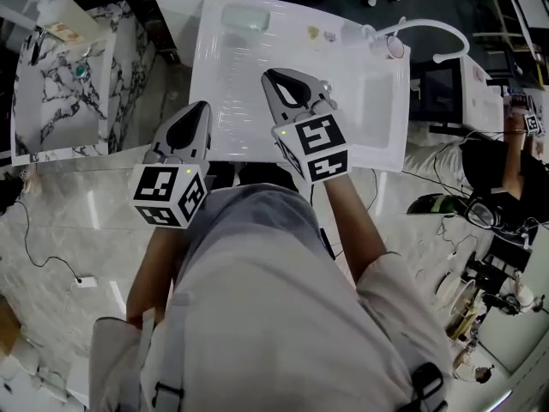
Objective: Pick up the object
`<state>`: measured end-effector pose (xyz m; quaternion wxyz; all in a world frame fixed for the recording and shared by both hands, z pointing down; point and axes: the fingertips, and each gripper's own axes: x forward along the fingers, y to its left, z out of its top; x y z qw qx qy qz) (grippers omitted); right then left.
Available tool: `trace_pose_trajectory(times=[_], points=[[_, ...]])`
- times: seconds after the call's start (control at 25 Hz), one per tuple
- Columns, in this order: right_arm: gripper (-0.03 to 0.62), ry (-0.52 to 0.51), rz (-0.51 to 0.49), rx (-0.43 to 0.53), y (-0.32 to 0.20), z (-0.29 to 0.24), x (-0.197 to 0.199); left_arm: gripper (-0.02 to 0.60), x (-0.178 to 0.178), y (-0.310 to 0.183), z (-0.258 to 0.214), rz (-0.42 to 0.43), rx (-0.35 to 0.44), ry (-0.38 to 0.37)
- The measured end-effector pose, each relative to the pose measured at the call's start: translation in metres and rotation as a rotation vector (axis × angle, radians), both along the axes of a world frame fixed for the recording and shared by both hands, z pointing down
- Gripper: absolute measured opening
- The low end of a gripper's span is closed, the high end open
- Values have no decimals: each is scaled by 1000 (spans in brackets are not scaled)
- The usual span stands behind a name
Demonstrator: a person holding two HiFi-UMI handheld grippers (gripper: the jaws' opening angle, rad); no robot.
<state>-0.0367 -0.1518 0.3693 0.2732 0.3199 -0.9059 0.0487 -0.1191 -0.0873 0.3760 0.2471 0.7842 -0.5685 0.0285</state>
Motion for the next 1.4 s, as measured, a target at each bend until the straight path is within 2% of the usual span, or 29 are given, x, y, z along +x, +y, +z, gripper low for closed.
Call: trace_pose_trajectory(times=[0.16, 0.48, 1.12, 1.4], points=[[12, 8, 35, -9, -7, 8, -6, 0, -2, 4, 9, 38, -19, 3], [12, 71, 14, -8, -24, 20, -17, 0, 3, 3, 11, 90, -40, 48], [26, 154, -62, 15, -56, 36, -18, 0, 9, -8, 19, 56, -58, 53], [40, 193, -87, -7, -67, 53, -14, 1, 17, -12, 29, 56, -83, 53]])
